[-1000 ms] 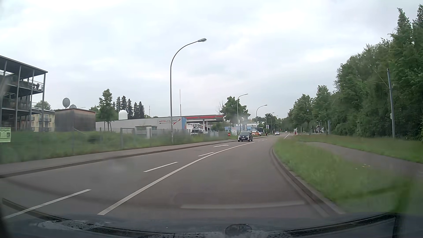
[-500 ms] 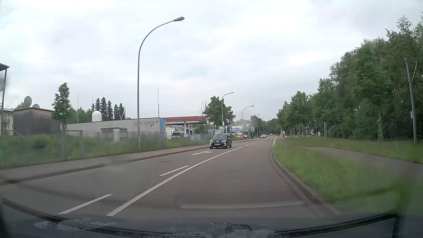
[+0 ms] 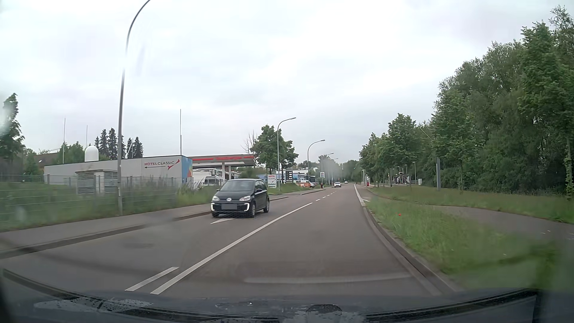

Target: Follow the waypoints while adhering to traffic rules and regulations

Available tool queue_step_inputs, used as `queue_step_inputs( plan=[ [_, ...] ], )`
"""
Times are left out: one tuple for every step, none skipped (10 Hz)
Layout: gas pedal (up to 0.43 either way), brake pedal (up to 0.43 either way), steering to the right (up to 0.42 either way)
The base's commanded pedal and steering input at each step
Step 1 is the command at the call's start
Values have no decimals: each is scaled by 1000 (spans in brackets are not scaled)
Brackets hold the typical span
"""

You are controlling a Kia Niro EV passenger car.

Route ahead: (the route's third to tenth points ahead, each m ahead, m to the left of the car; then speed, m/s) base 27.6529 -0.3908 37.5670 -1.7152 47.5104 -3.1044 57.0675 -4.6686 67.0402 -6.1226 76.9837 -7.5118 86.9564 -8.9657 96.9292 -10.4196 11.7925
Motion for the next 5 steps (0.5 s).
queue_step_inputs(
  plan=[
    [110, 0, 51],
    [110, 0, 50],
    [110, 0, 50],
    [110, 0, 49],
    [110, 0, 47]
  ],
)
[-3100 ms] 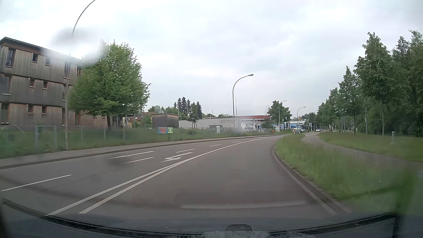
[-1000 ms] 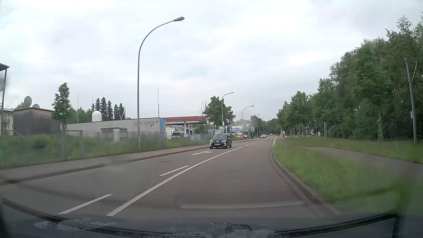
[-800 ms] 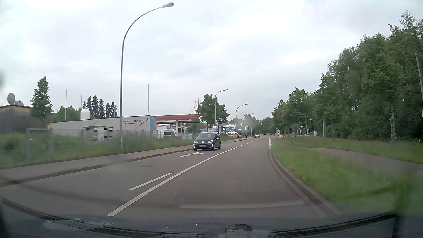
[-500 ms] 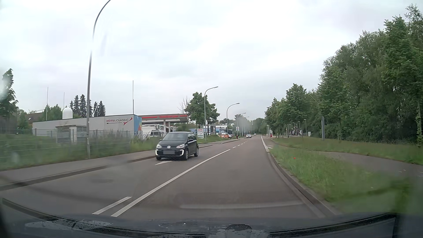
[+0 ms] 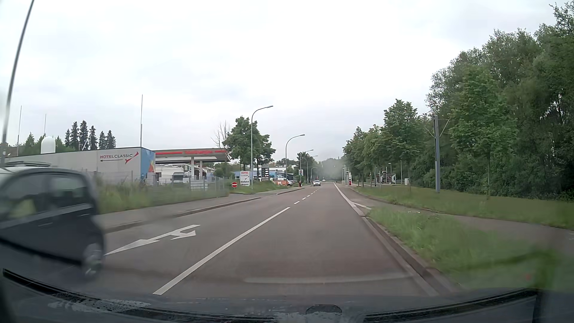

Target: Follow the waypoints while adhering to traffic rules and regulations

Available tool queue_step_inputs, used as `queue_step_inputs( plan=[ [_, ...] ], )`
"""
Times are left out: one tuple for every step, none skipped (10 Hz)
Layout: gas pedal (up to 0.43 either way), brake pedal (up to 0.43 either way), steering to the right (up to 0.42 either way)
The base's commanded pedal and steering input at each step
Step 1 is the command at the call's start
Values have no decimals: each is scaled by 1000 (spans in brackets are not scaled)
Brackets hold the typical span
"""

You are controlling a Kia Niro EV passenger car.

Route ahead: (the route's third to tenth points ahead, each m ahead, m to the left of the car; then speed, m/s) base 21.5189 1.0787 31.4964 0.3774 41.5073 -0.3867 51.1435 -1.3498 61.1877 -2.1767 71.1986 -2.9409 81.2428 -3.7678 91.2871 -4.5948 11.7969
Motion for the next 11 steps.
queue_step_inputs(
  plan=[
    [110, 0, 43],
    [110, 0, 39],
    [110, 0, 37],
    [110, 0, 34],
    [110, 0, 33],
    [110, 0, 31],
    [110, 0, 28],
    [110, 0, 24],
    [110, 0, 19],
    [110, 0, 14],
    [110, 0, 11]
  ],
)
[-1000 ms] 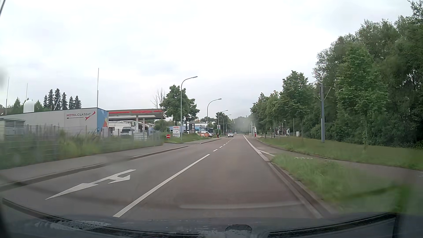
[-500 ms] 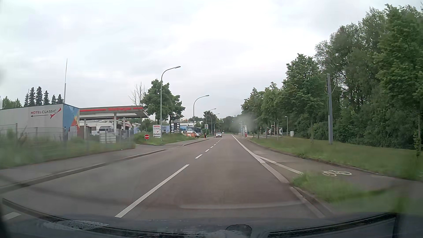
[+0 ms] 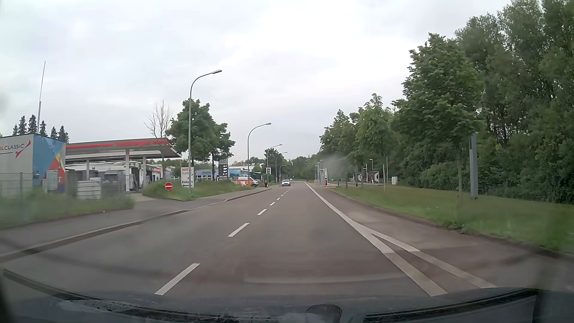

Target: Follow the waypoints while adhering to traffic rules and regulations

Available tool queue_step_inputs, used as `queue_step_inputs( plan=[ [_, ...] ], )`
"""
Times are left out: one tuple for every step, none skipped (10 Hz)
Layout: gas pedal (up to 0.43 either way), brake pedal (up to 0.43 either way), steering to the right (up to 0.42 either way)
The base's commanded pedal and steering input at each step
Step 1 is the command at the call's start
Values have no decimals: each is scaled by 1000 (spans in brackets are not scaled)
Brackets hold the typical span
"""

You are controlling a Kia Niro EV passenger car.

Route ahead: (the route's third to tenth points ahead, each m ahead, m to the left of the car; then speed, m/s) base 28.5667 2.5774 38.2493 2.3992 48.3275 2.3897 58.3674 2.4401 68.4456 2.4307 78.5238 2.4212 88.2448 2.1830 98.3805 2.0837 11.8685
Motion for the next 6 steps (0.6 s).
queue_step_inputs(
  plan=[
    [110, 0, 9],
    [110, 0, 7],
    [110, 0, 6],
    [110, 0, 6],
    [110, 0, 5],
    [110, 0, 4]
  ],
)
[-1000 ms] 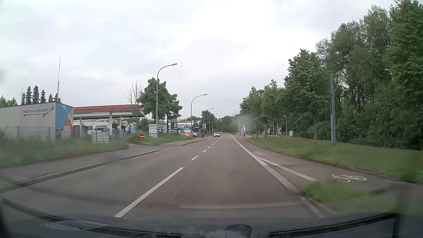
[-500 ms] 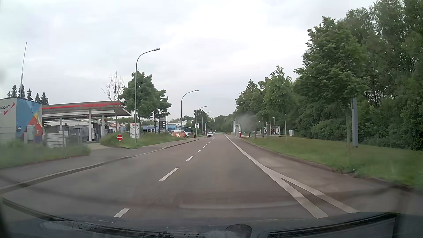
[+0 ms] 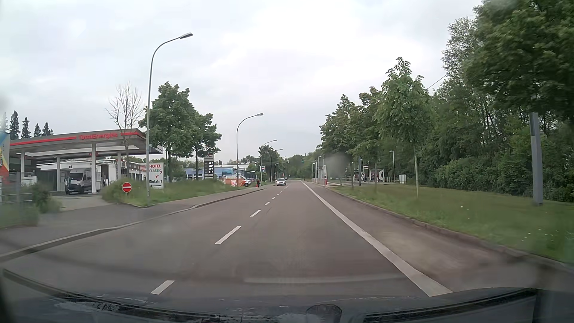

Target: Follow the waypoints while adhering to traffic rules and regulations

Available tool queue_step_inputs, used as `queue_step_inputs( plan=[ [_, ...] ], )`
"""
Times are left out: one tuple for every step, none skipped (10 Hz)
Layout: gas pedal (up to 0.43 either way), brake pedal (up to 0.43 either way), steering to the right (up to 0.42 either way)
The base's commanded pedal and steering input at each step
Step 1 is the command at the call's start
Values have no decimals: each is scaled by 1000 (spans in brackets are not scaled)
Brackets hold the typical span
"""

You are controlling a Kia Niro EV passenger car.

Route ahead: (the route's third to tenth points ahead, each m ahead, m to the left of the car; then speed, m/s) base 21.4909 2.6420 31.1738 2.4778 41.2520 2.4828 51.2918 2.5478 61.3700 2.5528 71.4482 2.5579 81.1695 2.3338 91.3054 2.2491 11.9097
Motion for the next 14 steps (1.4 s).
queue_step_inputs(
  plan=[
    [110, 0, 3],
    [110, 0, 3],
    [110, 0, 1],
    [110, 0, 1],
    [110, 0, 0],
    [110, 0, 0],
    [110, 0, 0],
    [110, 0, 0],
    [110, 0, 0],
    [110, 0, 0],
    [110, 0, 0],
    [110, 0, 0],
    [110, 0, 0],
    [98, 0, 0]
  ],
)
